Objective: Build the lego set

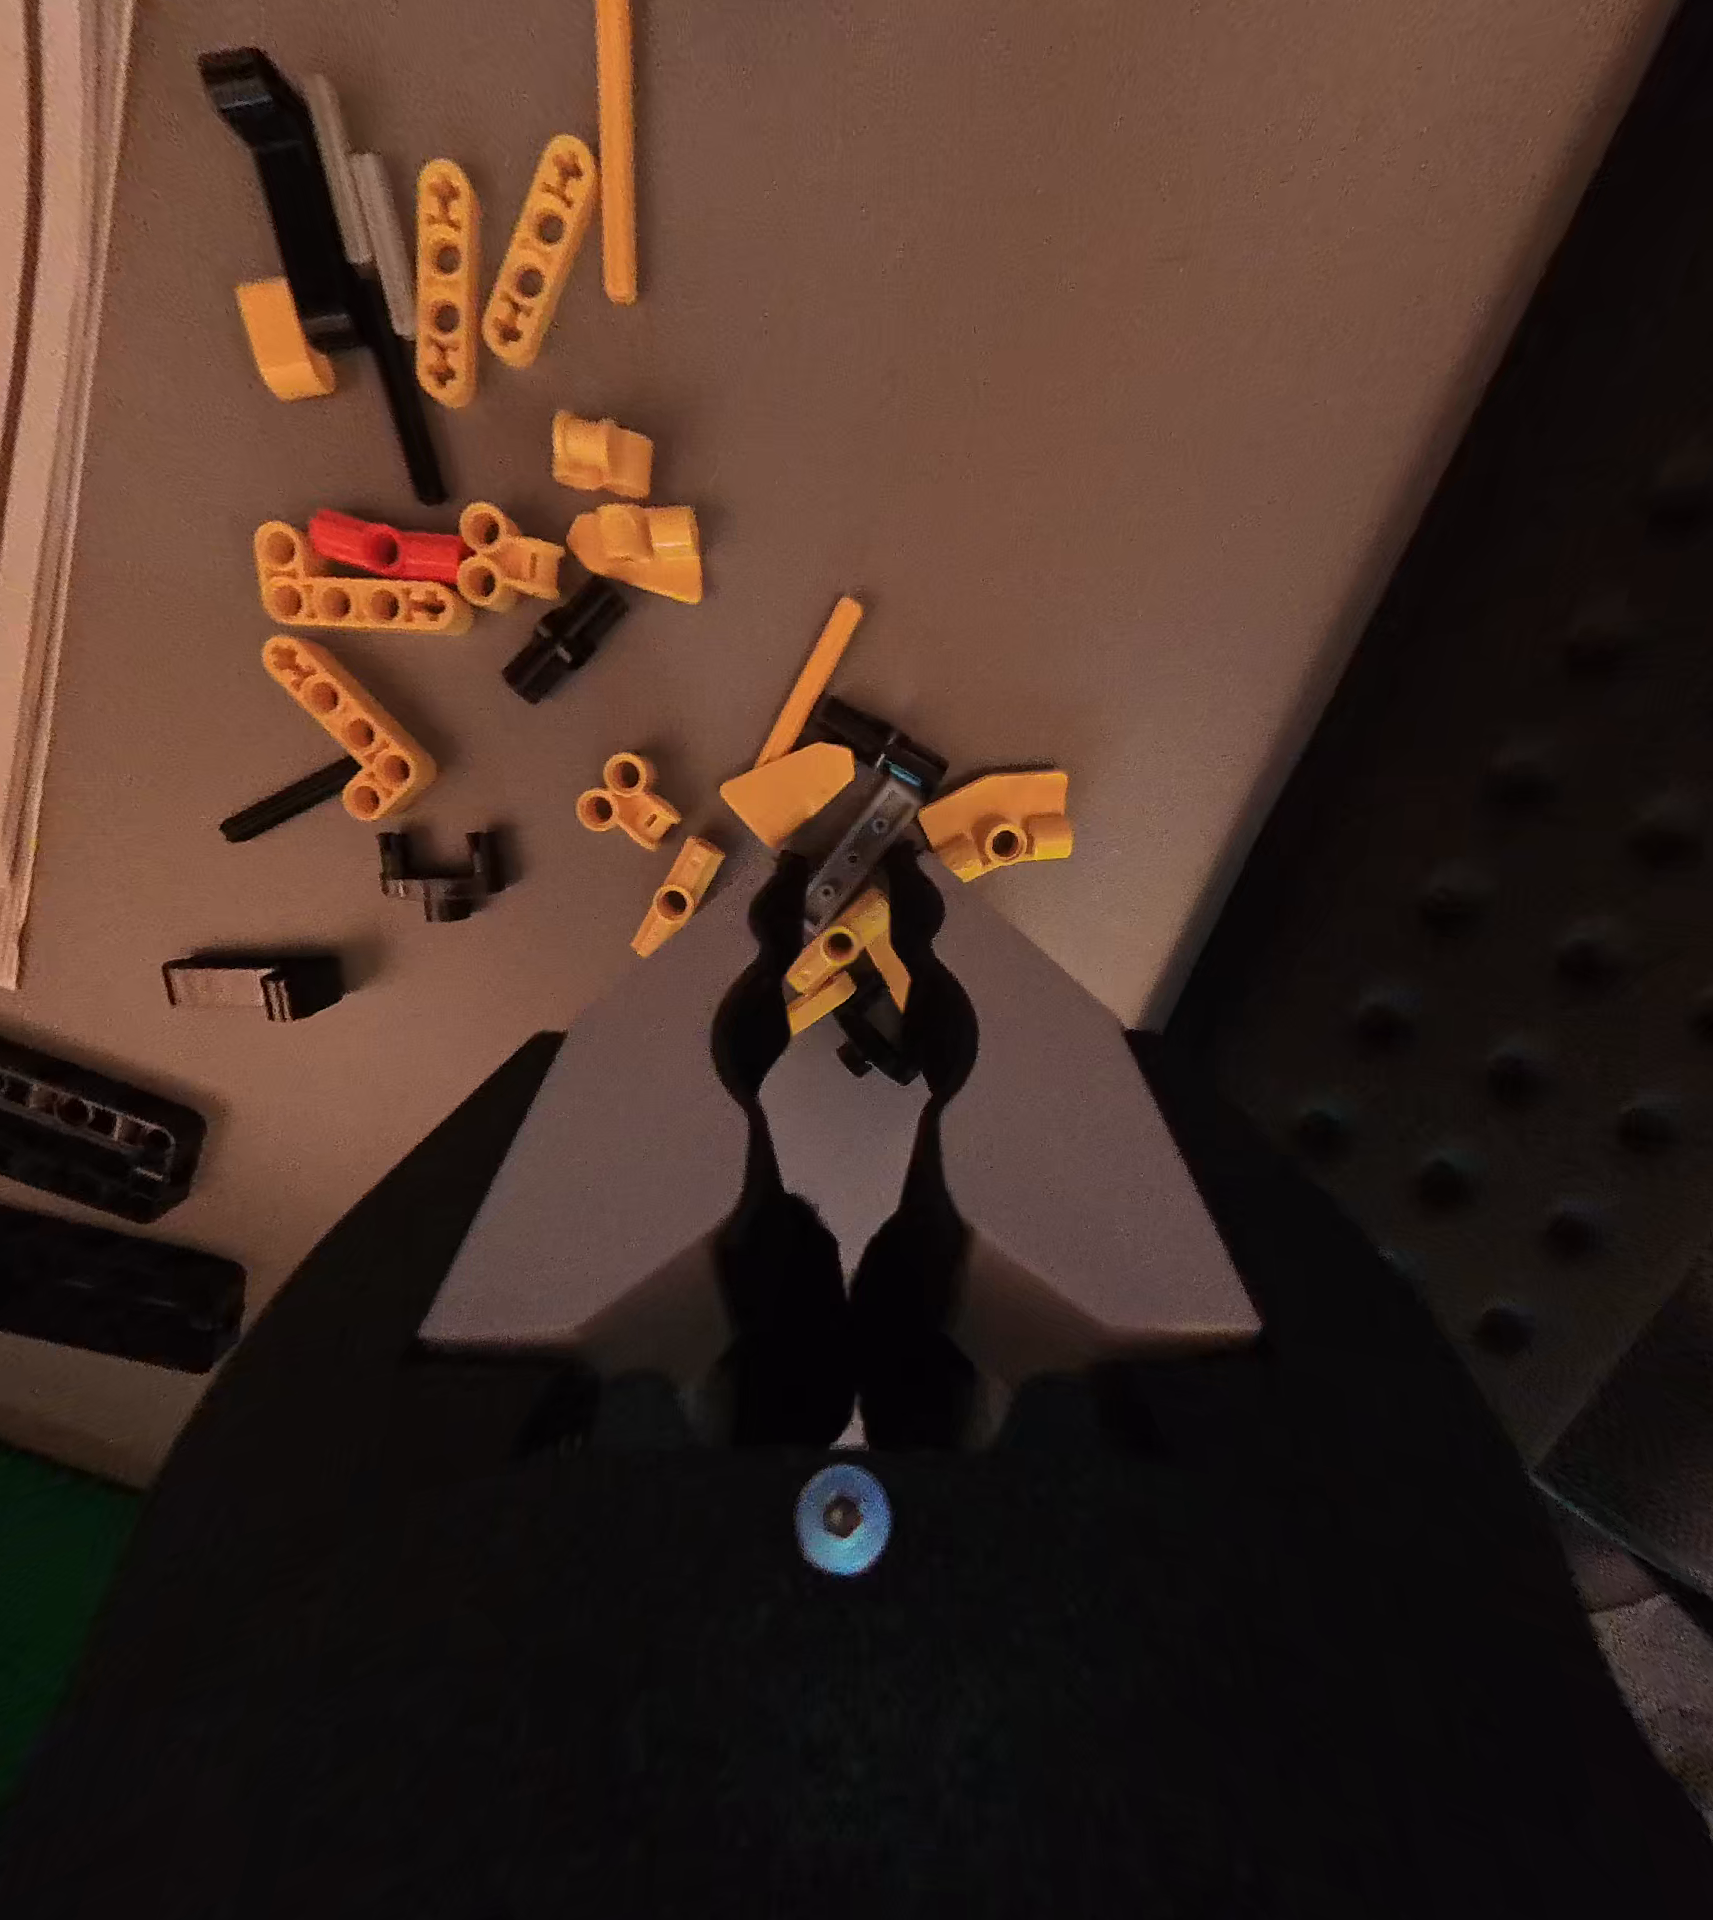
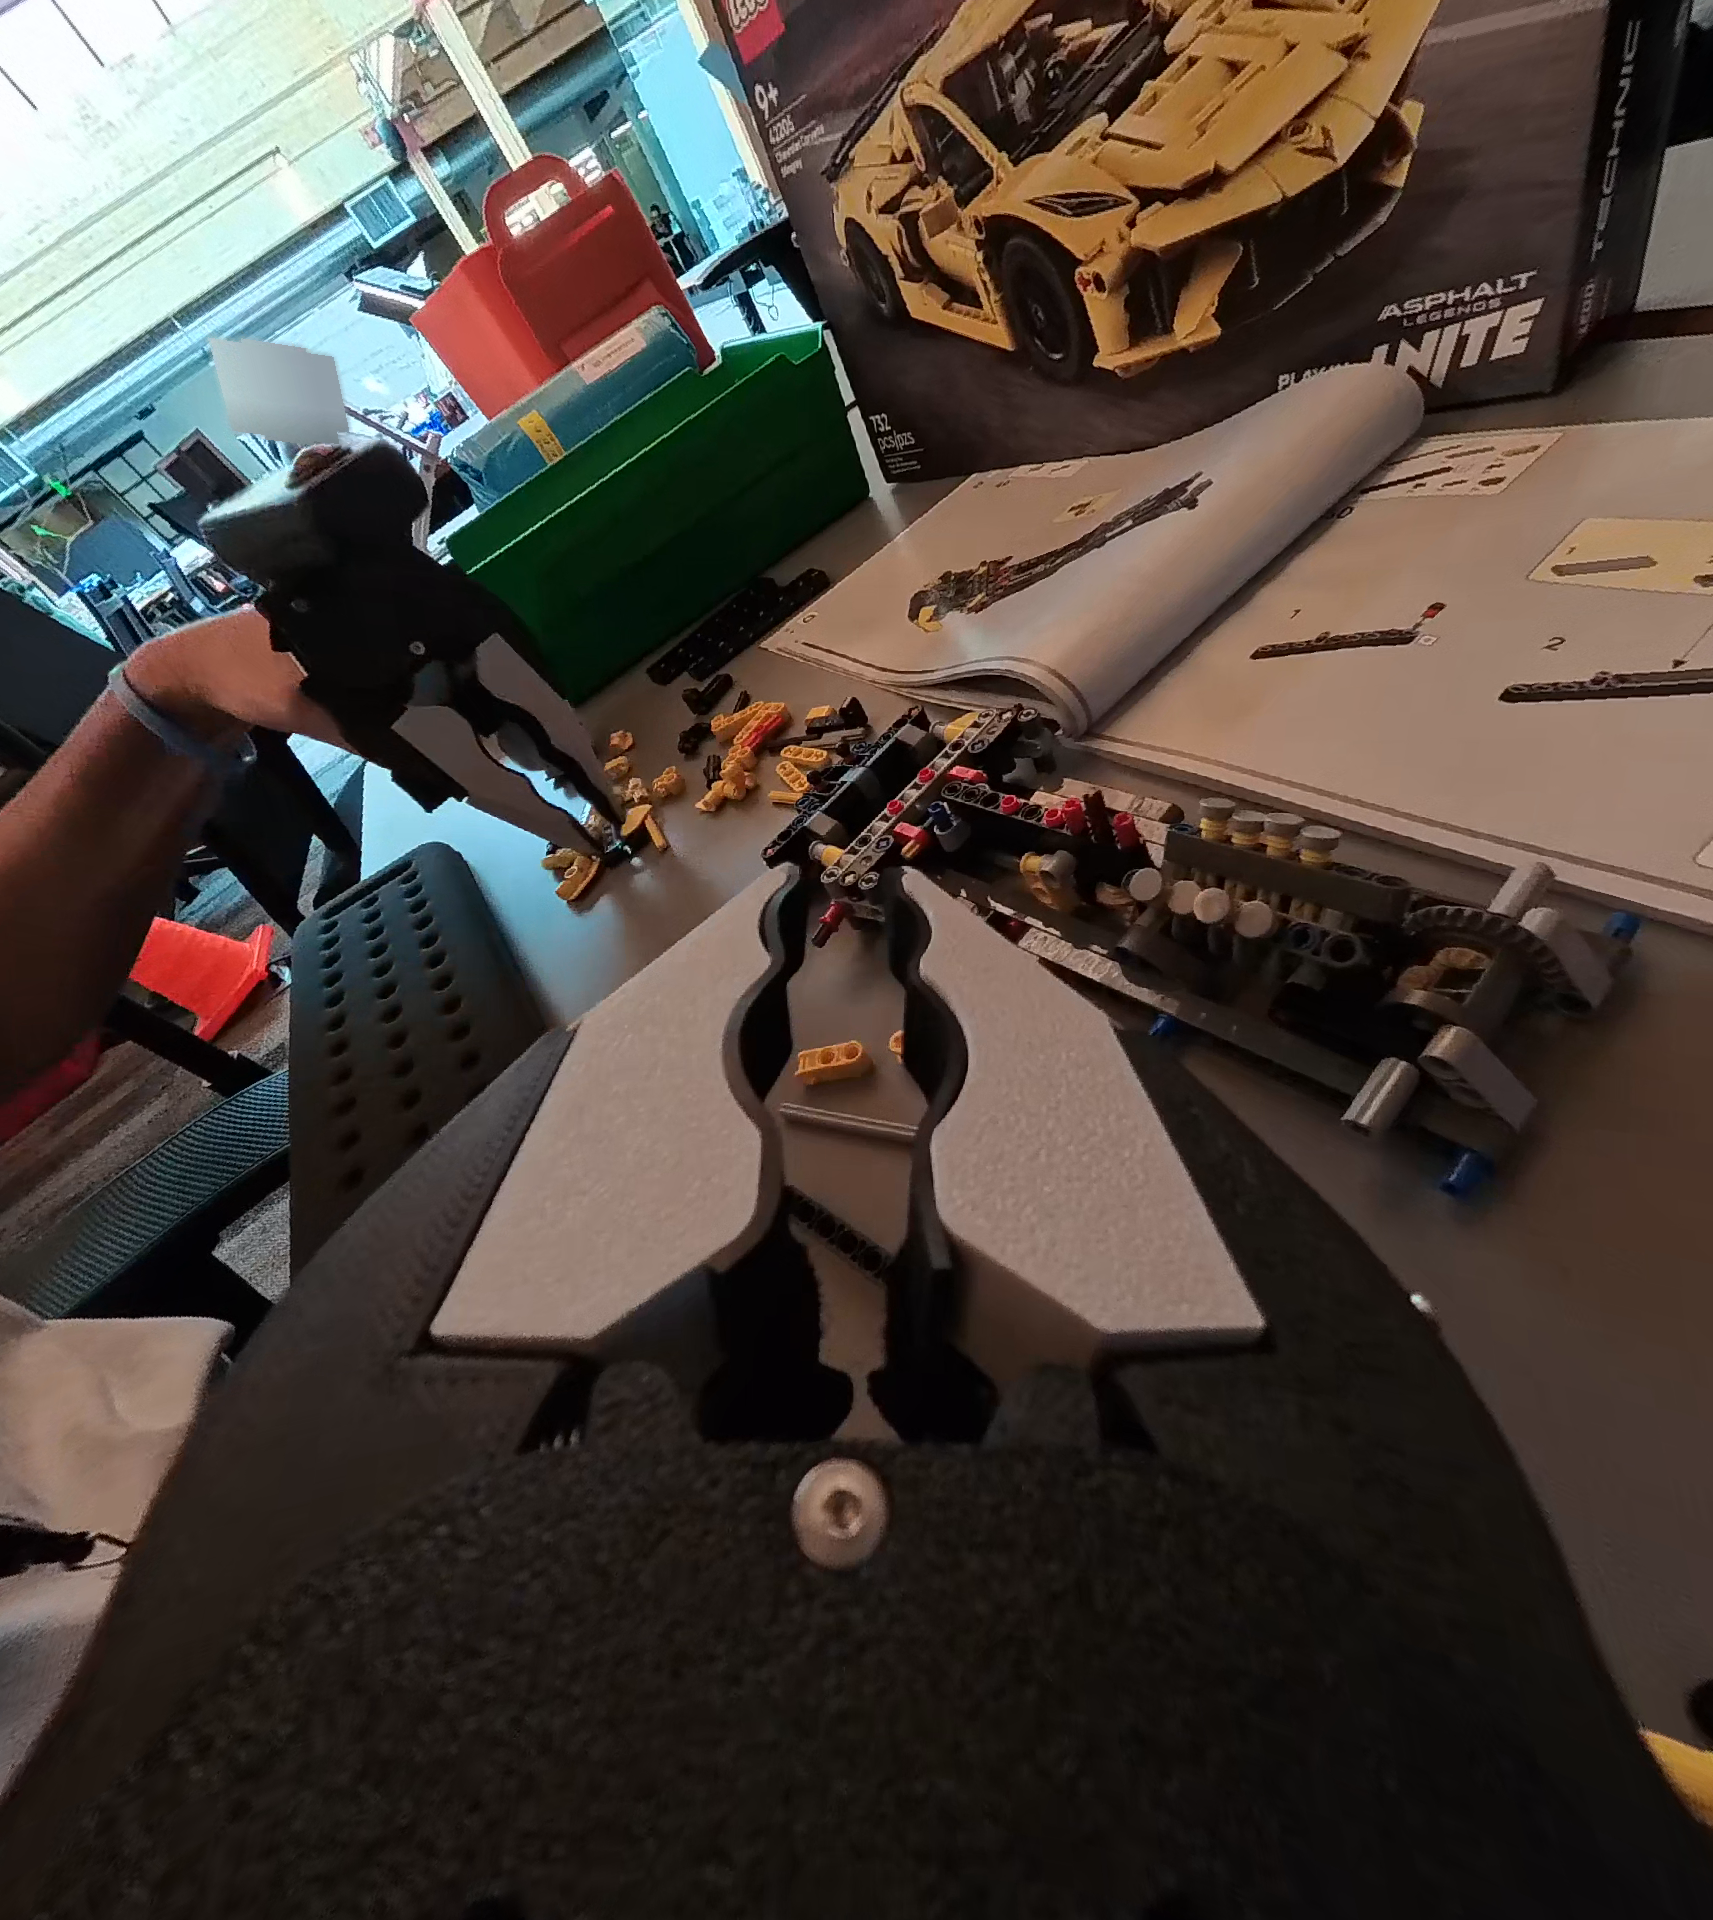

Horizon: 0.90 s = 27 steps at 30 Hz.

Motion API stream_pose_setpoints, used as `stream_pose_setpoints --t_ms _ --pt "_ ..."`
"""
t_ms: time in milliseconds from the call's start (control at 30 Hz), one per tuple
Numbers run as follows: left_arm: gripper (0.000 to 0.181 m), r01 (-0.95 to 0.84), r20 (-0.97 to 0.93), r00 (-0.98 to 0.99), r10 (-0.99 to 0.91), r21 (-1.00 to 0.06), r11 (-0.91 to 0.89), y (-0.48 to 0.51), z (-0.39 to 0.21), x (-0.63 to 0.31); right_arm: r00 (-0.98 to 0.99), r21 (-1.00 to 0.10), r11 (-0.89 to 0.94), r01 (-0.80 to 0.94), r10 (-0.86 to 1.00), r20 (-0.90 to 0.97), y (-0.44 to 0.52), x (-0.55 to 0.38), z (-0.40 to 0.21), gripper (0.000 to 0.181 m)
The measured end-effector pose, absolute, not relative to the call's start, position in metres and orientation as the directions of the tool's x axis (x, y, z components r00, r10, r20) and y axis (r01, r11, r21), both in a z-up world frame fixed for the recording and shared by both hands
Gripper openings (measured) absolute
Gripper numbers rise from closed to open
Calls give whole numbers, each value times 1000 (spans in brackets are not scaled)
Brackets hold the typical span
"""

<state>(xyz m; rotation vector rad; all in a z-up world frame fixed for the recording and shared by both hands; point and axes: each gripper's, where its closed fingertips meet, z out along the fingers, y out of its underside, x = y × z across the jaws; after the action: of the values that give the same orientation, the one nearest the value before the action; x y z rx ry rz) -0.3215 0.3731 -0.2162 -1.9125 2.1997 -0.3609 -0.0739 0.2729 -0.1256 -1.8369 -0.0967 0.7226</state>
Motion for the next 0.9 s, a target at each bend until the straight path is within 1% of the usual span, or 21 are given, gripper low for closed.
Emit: stream_pose_setpoints --t_ms 67,233,367,433,500,567,600,633,667,733,833,900 --pt "9 -941 -8 -160 -987 -302 155 372 -216 -321 810 -879 -393 -270 401 -428 273 -74 -126 14" --pt "7 -943 -89 -170 -981 -273 188 378 -216 -322 807 -877 -394 -275 401 -433 273 -74 -126 14" --pt "7 -943 -123 -123 -985 -295 155 383 -208 -327 807 -879 -389 -277 402 -433 272 -74 -125 14" --pt "7 -930 -142 -88 -986 -342 132 385 -192 -328 806 -877 -389 -280 401 -435 273 -74 -125 14" --pt "7 -896 -135 -56 -989 -431 110 379 -170 -318 804 -876 -389 -285 401 -439 273 -73 -124 14" --pt "6 -833 -97 -63 -993 -543 106 360 -152 -286 803 -876 -388 -286 401 -440 273 -73 -124 14" --pt "7 -805 -61 -77 -995 -586 98 345 -150 -263 804 -877 -387 -286 401 -439 273 -73 -124 14" --pt "7 -791 -14 -117 -993 -603 102 324 -154 -241 804 -877 -386 -287 400 -439 273 -73 -124 14" --pt "6 -791 2 -170 -985 -597 135 306 -161 -224 804 -877 -383 -289 400 -440 273 -72 -123 14" --pt "6 -797 -27 -206 -978 -575 184 291 -176 -197 805 -880 -370 -299 398 -441 272 -70 -121 14" --pt "7 -816 36 -193 -980 -561 140 280 -188 -170 798 -879 -357 -315 401 -449 269 -68 -118 13" --pt "7 -846 18 -197 -980 -508 161 279 -197 -168 794 -878 -357 -320 405 -454 269 -69 -117 13"
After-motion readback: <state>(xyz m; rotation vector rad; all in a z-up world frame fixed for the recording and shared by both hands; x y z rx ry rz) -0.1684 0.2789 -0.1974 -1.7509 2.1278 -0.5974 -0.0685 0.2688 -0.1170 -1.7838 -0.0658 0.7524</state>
